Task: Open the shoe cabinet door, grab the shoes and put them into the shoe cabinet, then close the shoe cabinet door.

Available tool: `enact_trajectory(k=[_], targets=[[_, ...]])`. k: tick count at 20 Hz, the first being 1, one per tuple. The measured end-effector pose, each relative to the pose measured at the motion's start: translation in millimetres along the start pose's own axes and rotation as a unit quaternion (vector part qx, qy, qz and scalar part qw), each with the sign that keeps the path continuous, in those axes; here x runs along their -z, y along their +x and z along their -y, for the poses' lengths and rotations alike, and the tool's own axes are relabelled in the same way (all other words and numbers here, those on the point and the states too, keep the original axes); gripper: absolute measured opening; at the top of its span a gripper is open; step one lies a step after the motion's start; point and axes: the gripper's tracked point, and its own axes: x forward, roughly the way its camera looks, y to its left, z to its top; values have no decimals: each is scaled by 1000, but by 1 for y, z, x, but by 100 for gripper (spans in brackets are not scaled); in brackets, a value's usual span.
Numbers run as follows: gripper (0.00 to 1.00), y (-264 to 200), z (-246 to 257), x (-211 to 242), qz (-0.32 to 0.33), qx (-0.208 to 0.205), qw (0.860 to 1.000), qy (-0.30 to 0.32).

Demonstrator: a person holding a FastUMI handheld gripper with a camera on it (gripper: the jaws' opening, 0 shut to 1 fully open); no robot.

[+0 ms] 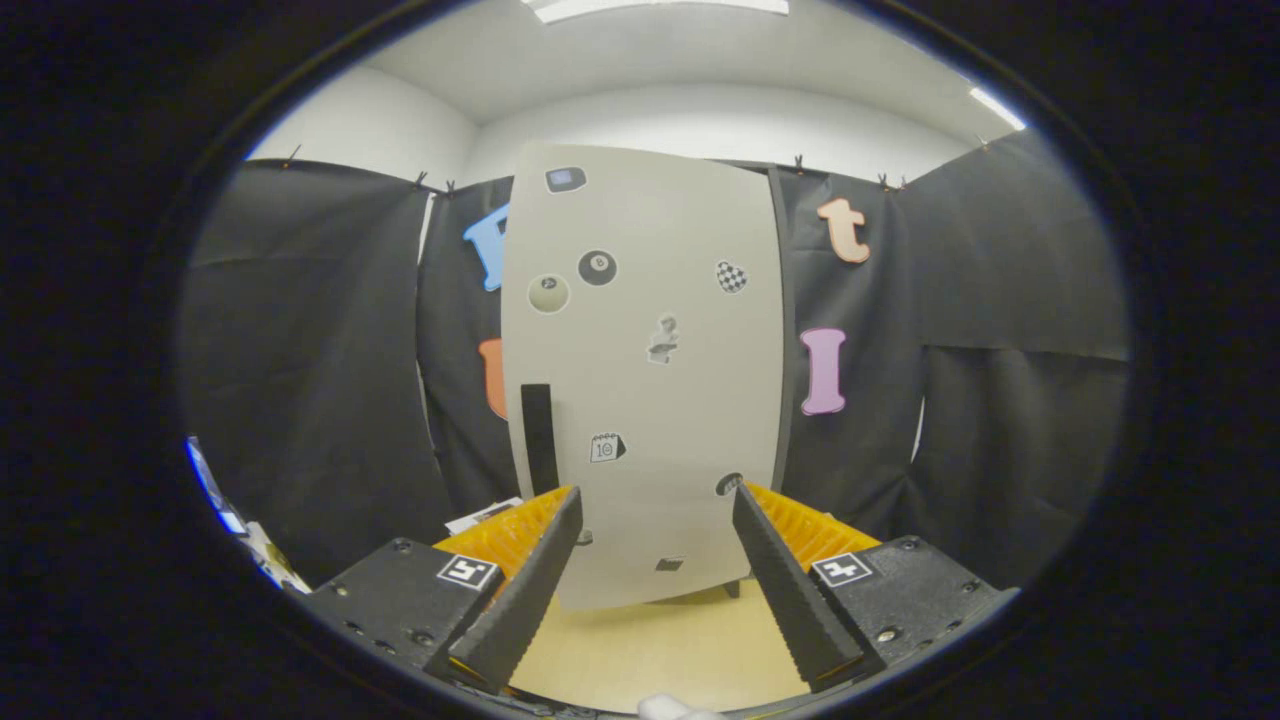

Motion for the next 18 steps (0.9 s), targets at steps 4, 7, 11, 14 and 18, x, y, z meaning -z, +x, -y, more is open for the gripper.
enact_trajectory(k=[4, 7, 11, 14, 18], targets=[[99, -28, 14, -1, 5, 27, 1000, 5], [99, -41, 24, 4, 4, 43, 999, 7], [99, -54, 38, 10, 0, 61, 998, 19], [99, -60, 43, 12, -1, 65, 998, 19], [99, -61, 43, 10, 0, 64, 998, 20]])
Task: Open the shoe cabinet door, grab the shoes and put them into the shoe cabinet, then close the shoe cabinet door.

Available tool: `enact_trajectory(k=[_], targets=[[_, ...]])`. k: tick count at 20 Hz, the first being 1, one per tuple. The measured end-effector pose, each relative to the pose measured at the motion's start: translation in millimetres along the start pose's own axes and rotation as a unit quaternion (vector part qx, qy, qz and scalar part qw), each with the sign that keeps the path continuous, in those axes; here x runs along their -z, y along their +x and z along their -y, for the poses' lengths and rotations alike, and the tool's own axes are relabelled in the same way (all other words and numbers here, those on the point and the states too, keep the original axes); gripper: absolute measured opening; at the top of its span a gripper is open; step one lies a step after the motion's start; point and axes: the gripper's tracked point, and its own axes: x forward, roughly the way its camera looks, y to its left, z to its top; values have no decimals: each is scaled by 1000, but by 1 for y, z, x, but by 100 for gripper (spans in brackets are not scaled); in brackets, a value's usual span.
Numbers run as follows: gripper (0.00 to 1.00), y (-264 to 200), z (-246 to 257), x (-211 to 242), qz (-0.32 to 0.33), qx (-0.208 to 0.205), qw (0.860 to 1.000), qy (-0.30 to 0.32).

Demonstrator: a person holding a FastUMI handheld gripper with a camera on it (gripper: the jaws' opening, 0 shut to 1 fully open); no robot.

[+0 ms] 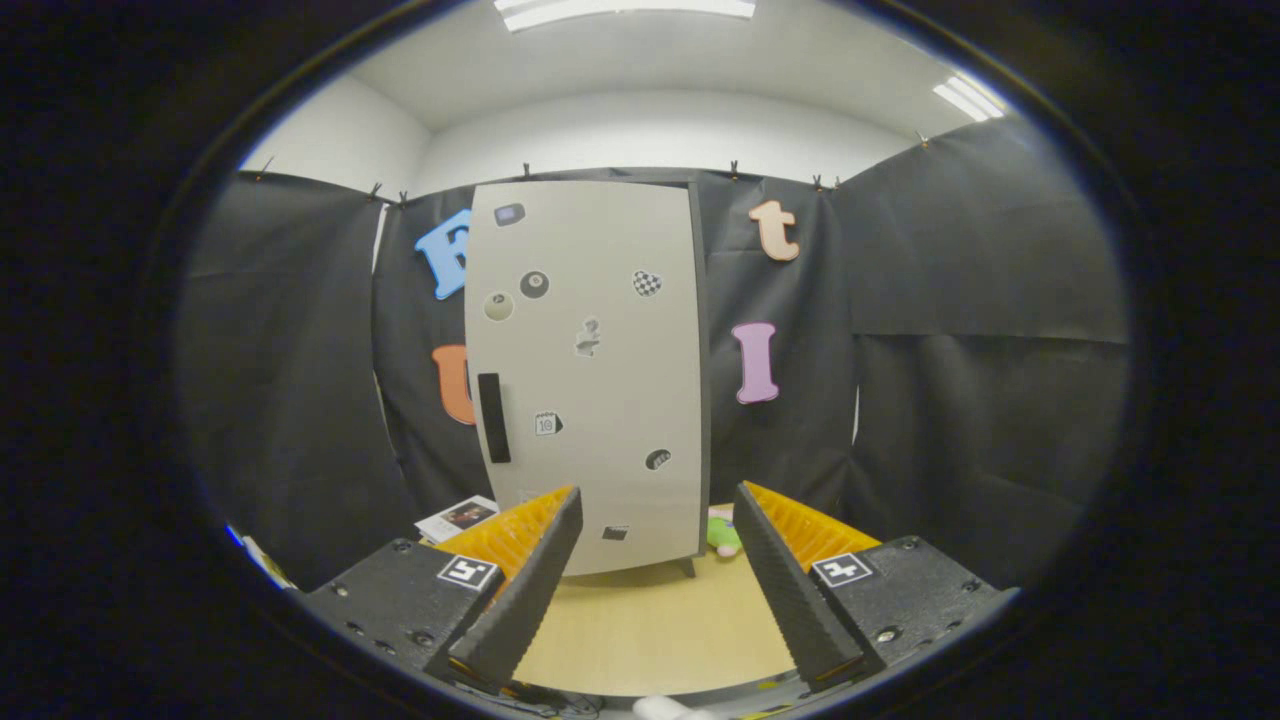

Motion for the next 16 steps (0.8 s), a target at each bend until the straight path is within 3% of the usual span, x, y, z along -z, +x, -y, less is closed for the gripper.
enact_trajectory(k=[16], targets=[[99, -3, -13, 2, -4, -8, 1000, -10]])
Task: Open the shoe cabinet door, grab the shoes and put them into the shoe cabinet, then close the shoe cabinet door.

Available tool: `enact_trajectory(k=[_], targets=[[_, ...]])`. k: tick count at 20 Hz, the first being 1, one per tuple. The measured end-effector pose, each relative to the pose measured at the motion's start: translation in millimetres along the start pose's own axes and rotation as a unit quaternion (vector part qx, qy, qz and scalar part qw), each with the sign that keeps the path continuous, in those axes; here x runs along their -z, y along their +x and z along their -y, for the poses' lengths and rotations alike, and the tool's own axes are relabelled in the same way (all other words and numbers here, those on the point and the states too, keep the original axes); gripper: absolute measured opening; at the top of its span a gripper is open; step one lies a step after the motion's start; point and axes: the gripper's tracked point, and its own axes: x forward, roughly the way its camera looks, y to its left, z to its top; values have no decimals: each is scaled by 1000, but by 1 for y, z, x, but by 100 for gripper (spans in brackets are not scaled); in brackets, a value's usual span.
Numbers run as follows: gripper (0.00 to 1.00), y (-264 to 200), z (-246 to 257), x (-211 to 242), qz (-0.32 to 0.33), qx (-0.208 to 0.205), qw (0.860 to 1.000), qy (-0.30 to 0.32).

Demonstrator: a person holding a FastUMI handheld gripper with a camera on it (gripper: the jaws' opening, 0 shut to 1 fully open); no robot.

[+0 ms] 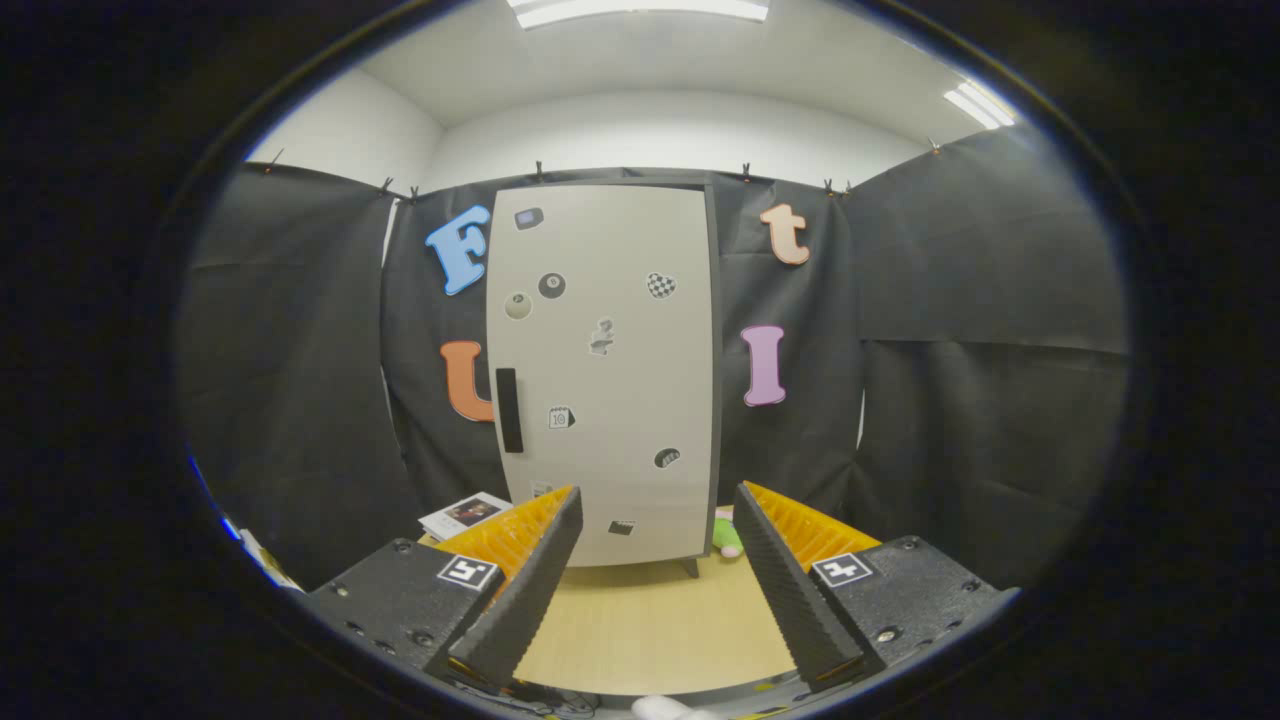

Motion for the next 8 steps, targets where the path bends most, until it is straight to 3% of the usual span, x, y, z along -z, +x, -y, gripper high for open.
enact_trajectory(k=[8], targets=[[99, -2, -2, 3, -3, -2, 1000, -5]])
